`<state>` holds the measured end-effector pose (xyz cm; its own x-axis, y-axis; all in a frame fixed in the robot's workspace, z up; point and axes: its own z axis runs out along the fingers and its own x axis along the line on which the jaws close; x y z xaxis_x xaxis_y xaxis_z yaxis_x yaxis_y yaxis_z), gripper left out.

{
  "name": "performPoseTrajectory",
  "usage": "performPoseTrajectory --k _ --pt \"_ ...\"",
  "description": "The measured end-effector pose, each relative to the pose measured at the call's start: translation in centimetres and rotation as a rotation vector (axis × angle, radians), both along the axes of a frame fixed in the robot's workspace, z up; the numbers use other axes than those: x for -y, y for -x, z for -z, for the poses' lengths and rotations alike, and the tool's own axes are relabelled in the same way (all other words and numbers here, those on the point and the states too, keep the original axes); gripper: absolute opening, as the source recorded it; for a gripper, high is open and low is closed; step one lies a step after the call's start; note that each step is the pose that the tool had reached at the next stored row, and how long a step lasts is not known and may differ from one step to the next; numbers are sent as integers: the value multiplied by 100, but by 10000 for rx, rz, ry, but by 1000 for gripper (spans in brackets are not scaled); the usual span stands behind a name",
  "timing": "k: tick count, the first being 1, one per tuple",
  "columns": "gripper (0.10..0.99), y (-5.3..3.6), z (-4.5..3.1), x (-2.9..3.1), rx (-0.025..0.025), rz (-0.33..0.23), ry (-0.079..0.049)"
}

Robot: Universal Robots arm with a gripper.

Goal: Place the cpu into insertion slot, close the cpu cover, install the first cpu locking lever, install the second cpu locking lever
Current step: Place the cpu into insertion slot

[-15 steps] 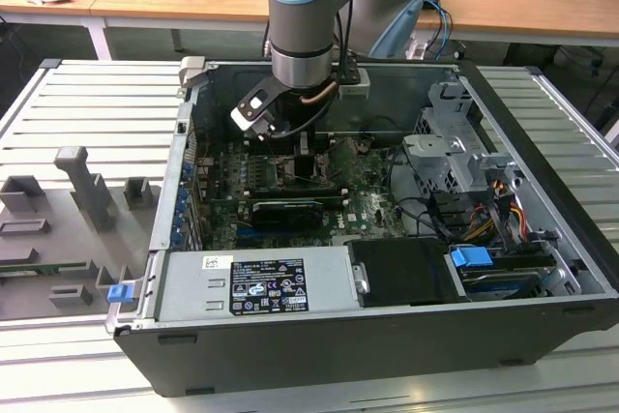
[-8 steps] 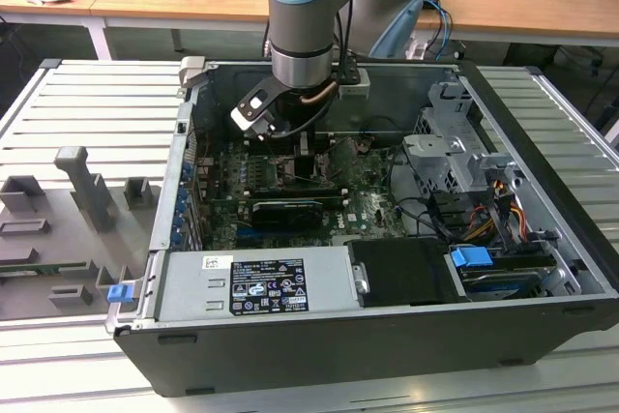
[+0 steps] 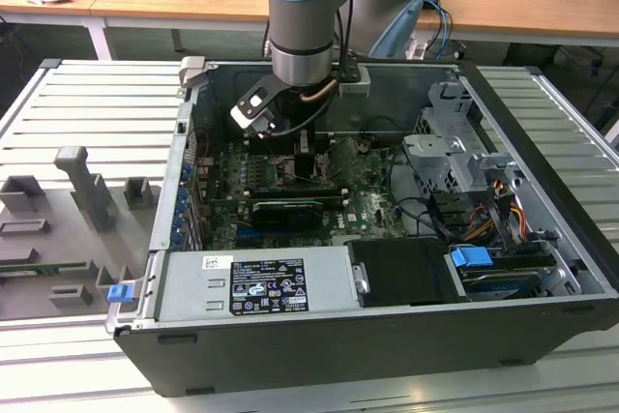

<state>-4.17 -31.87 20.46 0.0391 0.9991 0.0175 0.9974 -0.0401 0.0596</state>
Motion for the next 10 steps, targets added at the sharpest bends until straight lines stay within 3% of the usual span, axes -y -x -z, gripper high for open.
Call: performPoseTrajectory --k 4,5,6,9,10 --pt "604 0 -65 0 -1 3 1" --pt "522 0 -83 0 -2 4 0" --pt "522 0 -89 0 -3 4 0" --pt "337 0 -106 0 -8 3 9" --pt "337 0 -115 0 -11 4 12"
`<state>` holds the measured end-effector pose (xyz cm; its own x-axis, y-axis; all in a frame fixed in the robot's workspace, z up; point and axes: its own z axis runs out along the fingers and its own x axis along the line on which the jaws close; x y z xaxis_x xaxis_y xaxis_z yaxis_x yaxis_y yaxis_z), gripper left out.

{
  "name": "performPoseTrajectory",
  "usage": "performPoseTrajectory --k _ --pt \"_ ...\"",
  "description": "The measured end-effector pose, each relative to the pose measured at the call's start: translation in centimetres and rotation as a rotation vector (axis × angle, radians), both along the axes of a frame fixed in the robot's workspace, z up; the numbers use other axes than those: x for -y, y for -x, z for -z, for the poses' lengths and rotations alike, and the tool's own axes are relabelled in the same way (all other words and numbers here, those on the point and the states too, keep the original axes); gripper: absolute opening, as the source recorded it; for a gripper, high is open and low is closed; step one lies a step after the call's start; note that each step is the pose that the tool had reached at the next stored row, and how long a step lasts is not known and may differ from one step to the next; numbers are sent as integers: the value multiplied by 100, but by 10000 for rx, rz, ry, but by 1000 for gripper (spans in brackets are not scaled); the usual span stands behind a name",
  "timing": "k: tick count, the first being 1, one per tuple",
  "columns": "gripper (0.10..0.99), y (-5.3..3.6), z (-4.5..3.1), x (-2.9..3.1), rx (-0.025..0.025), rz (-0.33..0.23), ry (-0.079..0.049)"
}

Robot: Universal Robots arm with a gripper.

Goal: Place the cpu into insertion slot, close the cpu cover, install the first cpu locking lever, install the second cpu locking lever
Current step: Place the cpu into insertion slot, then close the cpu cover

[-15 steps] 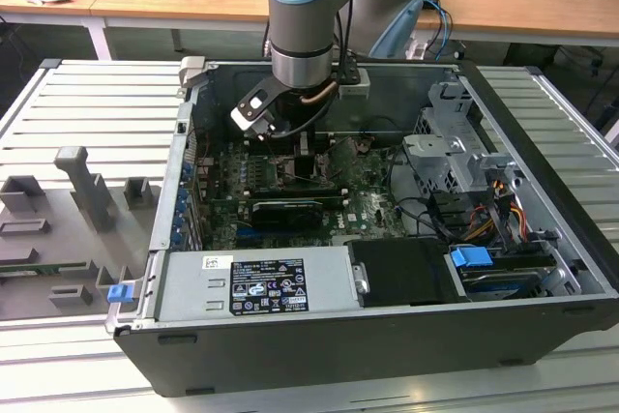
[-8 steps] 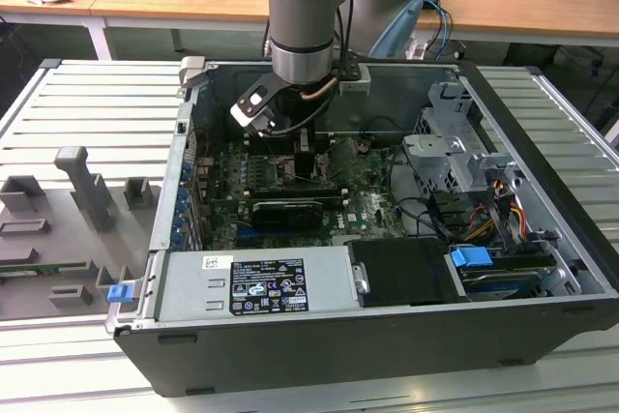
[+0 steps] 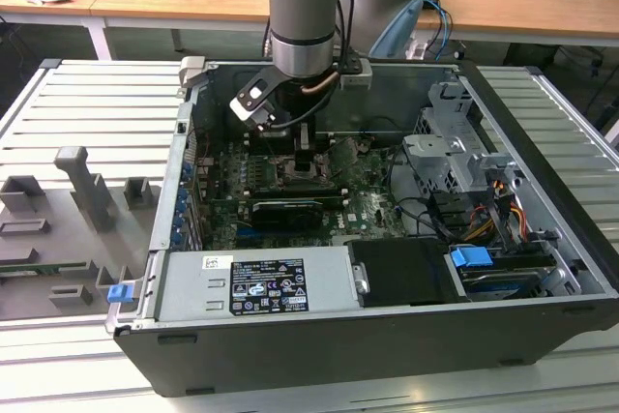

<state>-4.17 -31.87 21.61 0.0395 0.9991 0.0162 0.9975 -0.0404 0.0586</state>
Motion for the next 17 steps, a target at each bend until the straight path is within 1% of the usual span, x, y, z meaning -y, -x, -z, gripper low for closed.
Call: performPoseTrajectory --k 1,3,4,10,13,15,17 --pt "157 0 -9 0 -4 0 4" --pt "157 0 -24 0 -6 0 6" --pt "106 0 -33 0 -7 0 6" --pt "106 0 -107 0 -11 0 5" --pt "106 -7 -126 0 -15 -3 4" --pt "106 -157 -126 0 -113 0 5" --pt "106 -166 -126 1 -118 -1 5"
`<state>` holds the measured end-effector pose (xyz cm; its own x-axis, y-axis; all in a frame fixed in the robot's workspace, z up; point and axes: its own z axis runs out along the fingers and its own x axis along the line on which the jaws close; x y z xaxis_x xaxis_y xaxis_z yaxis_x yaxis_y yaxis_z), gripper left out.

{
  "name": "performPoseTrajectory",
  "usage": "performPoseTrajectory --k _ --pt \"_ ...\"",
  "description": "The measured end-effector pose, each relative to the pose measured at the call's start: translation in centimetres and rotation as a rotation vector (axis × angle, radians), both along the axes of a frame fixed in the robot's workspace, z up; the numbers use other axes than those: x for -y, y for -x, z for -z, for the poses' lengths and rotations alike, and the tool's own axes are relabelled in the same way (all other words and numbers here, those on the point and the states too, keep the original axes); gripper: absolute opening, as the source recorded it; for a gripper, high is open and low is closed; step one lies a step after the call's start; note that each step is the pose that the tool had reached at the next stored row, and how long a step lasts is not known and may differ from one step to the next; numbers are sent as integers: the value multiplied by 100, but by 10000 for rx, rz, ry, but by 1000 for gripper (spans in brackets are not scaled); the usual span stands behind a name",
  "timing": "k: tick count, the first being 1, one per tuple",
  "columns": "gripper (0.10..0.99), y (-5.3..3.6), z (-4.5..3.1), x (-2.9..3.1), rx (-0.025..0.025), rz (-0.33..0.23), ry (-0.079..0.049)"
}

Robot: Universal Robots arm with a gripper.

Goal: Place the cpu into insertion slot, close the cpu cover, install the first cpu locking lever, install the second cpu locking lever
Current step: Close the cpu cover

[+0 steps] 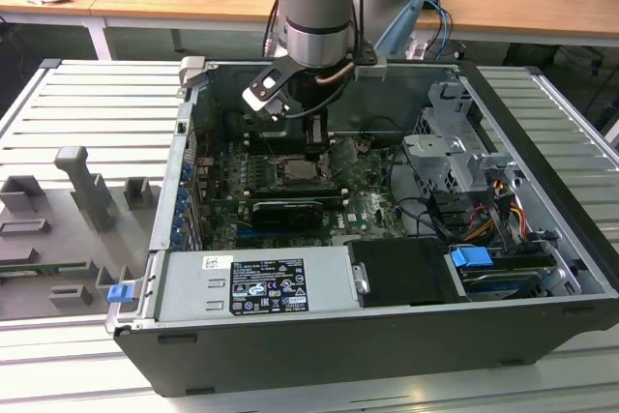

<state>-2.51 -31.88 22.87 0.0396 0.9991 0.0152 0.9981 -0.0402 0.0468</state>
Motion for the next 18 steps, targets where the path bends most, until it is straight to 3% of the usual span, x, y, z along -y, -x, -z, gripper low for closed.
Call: performPoseTrajectory --k 3,10,11,14,18 --pt "106 -2 -71 -1 -2 0 46" --pt "106 -5 -455 -1 0 0 160" --pt "106 -40 -456 -1 -2 1 160" --pt "106 -308 -443 -1 -80 -44 162" --pt "106 -377 -402 -1 -83 -463 165"
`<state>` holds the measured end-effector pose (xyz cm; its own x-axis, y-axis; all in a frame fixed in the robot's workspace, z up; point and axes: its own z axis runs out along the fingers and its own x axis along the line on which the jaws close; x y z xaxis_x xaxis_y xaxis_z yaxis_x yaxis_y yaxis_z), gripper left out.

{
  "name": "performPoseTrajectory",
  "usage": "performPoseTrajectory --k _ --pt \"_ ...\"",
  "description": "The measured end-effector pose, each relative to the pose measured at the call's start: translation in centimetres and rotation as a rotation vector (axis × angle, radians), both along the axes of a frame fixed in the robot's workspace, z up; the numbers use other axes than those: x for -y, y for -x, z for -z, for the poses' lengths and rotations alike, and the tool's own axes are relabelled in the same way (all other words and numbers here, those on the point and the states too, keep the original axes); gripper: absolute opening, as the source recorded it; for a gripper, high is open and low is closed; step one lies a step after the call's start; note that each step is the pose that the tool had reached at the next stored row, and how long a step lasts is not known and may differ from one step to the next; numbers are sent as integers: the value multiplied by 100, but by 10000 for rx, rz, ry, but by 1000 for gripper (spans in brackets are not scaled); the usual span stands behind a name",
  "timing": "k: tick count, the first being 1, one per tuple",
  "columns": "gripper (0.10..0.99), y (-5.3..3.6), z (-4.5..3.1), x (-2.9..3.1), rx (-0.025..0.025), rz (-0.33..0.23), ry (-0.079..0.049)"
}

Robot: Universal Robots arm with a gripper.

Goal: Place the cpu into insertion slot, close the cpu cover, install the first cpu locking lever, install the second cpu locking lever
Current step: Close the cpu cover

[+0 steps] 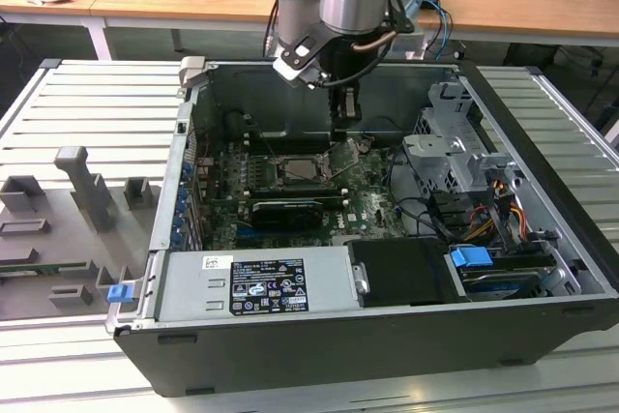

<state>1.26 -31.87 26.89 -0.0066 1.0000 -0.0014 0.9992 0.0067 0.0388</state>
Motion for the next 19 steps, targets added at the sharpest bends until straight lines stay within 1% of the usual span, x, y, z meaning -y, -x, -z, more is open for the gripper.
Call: performPoseTrajectory --k 2,5,6,7,12,16,19 --pt "106 -3 35 1 -1 -56 2" --pt "106 -10 50 14 -3 -59 4" --pt "106 -27 54 14 -14 -58 3" --pt "106 -80 64 15 -24 -56 3" --pt "106 -214 85 11 -34 -58 3" --pt "106 -285 95 1 -35 -58 4" --pt "106 -330 105 -30 -36 -64 5"
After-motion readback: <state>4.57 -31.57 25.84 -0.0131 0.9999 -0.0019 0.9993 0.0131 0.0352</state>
